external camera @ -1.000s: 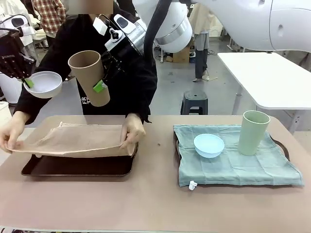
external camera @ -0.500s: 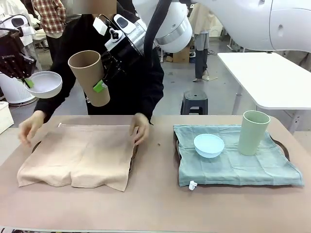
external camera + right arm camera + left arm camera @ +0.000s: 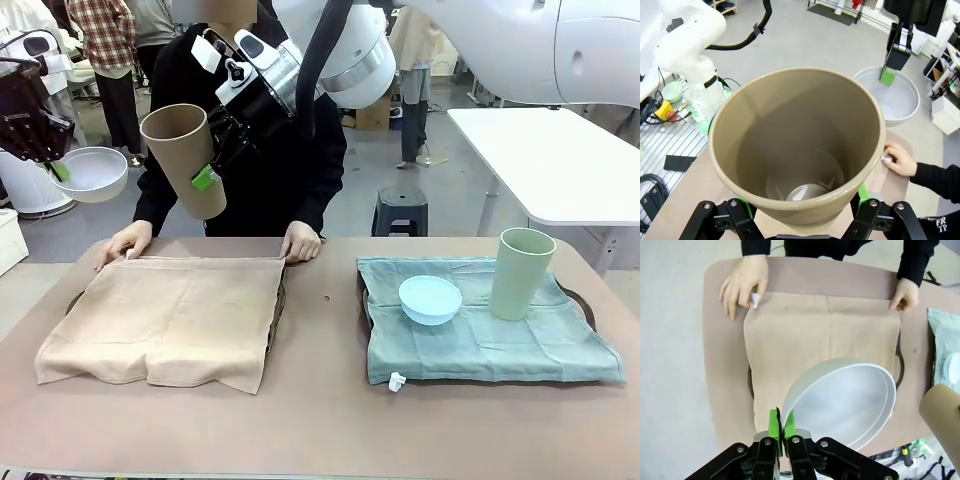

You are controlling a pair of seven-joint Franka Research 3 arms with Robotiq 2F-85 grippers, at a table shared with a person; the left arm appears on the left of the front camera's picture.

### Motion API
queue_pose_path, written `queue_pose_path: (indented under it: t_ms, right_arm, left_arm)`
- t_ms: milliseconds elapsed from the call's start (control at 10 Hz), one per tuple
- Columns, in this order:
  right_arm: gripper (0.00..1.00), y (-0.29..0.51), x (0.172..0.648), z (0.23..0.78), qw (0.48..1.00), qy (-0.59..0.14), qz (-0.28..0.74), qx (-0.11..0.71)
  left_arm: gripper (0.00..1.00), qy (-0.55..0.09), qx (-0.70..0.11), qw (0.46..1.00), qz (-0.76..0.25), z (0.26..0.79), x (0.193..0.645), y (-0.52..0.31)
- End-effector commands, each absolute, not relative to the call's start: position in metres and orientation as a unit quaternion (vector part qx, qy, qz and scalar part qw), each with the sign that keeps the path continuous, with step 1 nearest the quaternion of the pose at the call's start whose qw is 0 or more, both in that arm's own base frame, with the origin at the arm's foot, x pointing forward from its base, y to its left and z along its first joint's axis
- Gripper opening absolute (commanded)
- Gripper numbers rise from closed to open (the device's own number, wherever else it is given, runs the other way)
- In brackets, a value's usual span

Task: Set up a tray with a mat and arrange the tableware.
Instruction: Place the Picnic Bowl and Reusable plastic cup back onto the Handle tray in front of the human's position.

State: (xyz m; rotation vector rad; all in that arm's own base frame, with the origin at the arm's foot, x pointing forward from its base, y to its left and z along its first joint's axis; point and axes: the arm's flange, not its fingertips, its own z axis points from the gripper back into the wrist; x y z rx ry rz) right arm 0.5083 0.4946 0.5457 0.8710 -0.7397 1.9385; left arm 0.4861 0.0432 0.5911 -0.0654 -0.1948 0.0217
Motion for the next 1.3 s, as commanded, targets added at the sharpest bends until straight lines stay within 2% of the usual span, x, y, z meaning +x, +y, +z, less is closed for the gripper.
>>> queue_pose_path:
  t_ms: [0, 1200]
  right_arm:
    - [0.0, 0.4972, 0.5116, 0.5502, 0.424, -0.299, 0.778, 0.353]
    - [0.0, 0.4972, 0.5116, 0.5502, 0.424, -0.299, 0.778, 0.353]
  left_arm:
    - [0.0, -0.105, -0.026, 0.994, 0.004, 0.593, 0.4848, 0.0456]
    - [0.0, -0.105, -0.026, 0.994, 0.004, 0.593, 0.4848, 0.0456]
